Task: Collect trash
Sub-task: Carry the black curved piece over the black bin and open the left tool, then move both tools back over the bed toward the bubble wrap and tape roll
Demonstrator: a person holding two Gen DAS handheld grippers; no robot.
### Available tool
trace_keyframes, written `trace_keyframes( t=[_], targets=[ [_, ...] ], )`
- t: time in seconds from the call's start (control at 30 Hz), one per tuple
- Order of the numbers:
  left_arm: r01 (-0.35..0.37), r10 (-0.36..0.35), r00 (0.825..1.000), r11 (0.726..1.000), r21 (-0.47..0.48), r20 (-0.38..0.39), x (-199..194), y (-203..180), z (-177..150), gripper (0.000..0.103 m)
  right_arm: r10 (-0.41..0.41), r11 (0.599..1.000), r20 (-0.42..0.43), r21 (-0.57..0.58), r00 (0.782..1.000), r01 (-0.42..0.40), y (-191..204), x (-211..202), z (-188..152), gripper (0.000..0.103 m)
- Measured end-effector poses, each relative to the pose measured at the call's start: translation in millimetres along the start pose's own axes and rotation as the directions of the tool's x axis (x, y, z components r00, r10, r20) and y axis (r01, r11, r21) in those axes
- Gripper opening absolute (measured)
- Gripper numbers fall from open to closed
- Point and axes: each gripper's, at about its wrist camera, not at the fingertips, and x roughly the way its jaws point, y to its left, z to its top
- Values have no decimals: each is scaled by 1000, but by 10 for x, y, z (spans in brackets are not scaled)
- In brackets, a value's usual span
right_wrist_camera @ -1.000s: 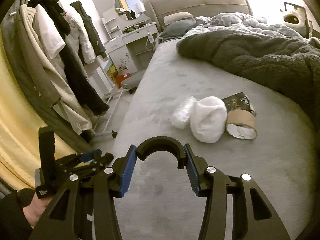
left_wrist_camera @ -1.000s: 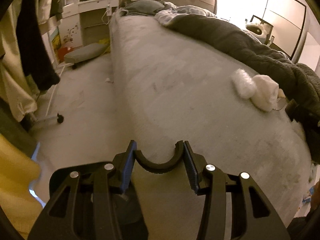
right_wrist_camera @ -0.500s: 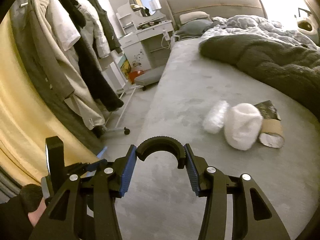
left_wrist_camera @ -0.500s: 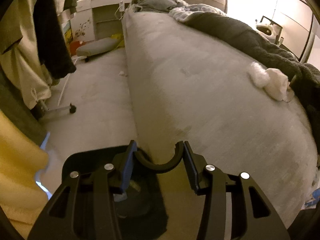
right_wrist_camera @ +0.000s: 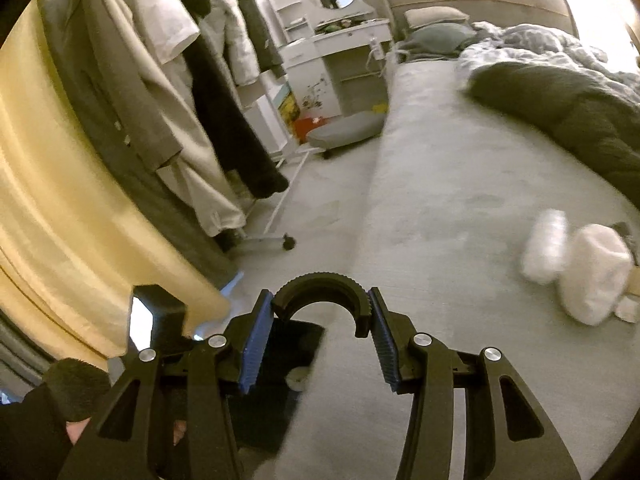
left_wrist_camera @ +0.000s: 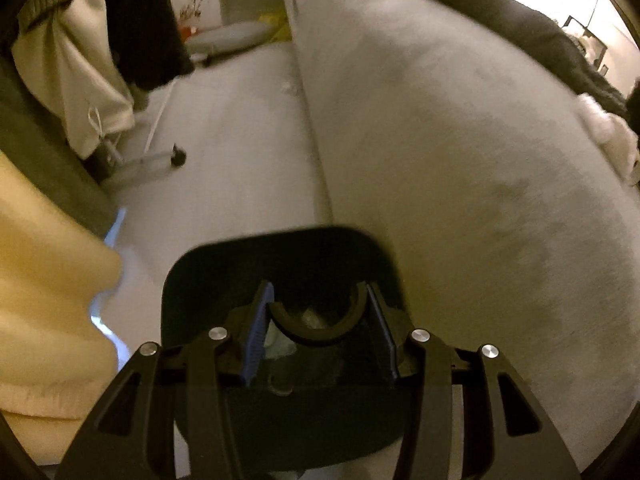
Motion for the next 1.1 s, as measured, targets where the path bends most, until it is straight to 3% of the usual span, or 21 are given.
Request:
trace_keyframes(
  t=[0.4,0.57,0.63,0.7,0.83,1.1],
  targets=[
    [43,-53,982,998,-54,-182,323,429,-235,49,56,995,-101,-75,993,-64,479,555,59,49],
    [59,-70,963,997,-50,-260,425,501,-326,51,62,992,-141,-98,988,-76,621,748,50,49],
    [61,-76,955,996,-63,-286,450,562,-358,57,61,992,-157,-103,986,-78,660,817,38,49],
    [51,-69,955,996,-72,-287,444,617,-369,69,58,991,-178,-107,982,-78,709,911,23,49],
    [59,-83,956,994,-91,-280,410,733,-366,72,43,991,-213,-116,976,-69,762,1089,-21,49],
    [47,-63,983,994,-100,-170,112,958,-246,86,17,992,-295,-116,955,-54,820,1456,-122,49]
  ],
)
